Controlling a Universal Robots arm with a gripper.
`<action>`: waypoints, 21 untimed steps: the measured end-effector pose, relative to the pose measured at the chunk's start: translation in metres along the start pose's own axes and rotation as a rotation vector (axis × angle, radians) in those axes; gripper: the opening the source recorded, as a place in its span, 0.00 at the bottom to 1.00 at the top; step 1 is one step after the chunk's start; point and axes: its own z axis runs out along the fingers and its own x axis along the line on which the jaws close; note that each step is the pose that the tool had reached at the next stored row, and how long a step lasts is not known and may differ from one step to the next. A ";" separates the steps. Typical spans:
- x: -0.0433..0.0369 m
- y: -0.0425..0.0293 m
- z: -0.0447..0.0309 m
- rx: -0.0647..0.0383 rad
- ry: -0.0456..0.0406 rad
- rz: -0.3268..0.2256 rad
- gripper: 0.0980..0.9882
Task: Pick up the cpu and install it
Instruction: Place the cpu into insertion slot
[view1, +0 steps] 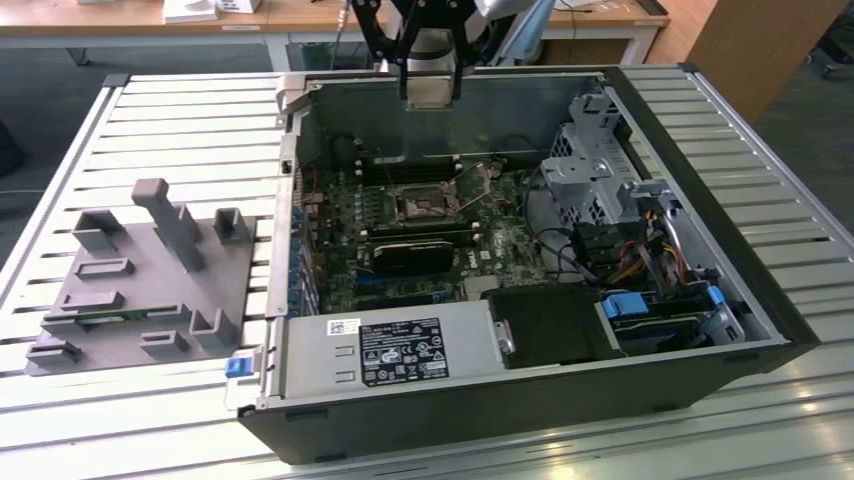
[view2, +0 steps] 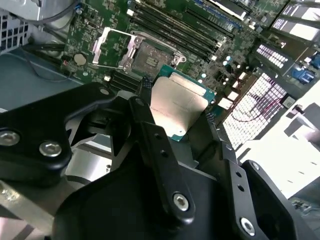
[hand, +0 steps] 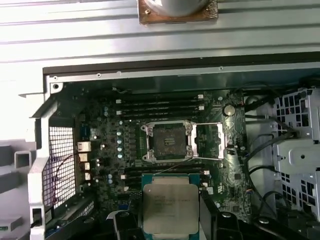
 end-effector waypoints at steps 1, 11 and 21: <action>0.0000 0.0000 0.0001 0.000 -0.0010 0.018 0.50; 0.0000 -0.0001 0.0017 -0.002 -0.0115 0.199 0.50; 0.0000 -0.0002 0.0030 -0.003 -0.0216 0.374 0.50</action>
